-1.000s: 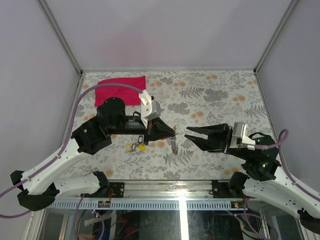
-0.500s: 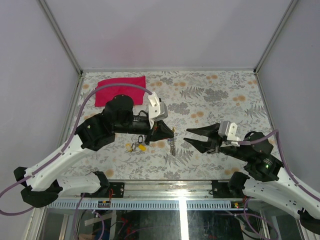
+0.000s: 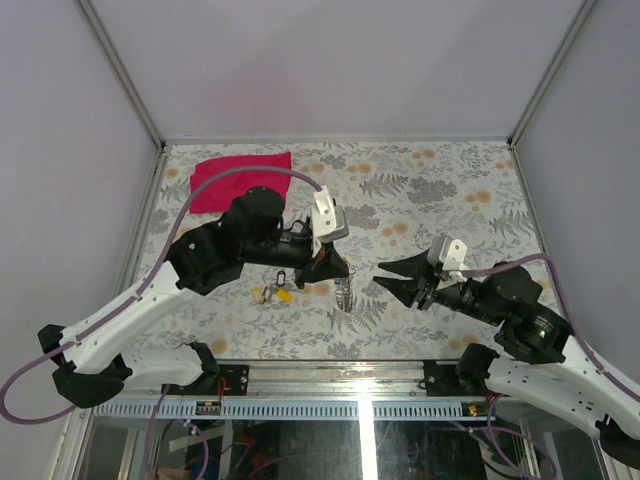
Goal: Put the keys on the keyring
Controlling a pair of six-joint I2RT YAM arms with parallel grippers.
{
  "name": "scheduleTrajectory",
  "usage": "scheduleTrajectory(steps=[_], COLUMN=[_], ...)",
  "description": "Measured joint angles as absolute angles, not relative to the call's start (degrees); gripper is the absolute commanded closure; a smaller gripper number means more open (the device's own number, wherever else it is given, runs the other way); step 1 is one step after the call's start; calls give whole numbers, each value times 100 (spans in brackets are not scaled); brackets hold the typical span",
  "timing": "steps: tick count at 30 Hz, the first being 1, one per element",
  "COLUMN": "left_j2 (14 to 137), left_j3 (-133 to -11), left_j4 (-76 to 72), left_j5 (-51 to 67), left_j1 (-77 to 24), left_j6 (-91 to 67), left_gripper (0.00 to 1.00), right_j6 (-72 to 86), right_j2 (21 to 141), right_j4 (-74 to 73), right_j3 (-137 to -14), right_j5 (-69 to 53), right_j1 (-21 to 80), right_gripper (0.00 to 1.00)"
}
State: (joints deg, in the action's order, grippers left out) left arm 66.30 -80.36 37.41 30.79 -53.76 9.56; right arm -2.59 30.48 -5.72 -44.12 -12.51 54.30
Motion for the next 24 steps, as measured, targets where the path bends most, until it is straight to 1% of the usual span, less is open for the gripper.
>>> scheduleTrajectory(steps=[6, 13, 19, 24], left_j2=[6799, 6785, 6735, 6628], left_j3=[-8025, -8012, -8012, -8012], left_j4=[3743, 3780, 3903, 4106], left_j5=[3068, 3033, 3039, 3096], left_j1=[-5376, -5376, -5376, -5376], left_j6=[956, 1011, 1127, 1304], left_gripper=[100, 100, 100, 100], right_j6=[-150, 5, -95, -239], right_j2=[3151, 3776, 4294, 4344], right_j4=[-1166, -1599, -2128, -2324], right_j3=[-4895, -5336, -5697, -5916], right_j5=[-1144, -1210, -1813, -2311], right_j1=[5430, 5430, 5415, 5404], right_gripper=[64, 62, 61, 61])
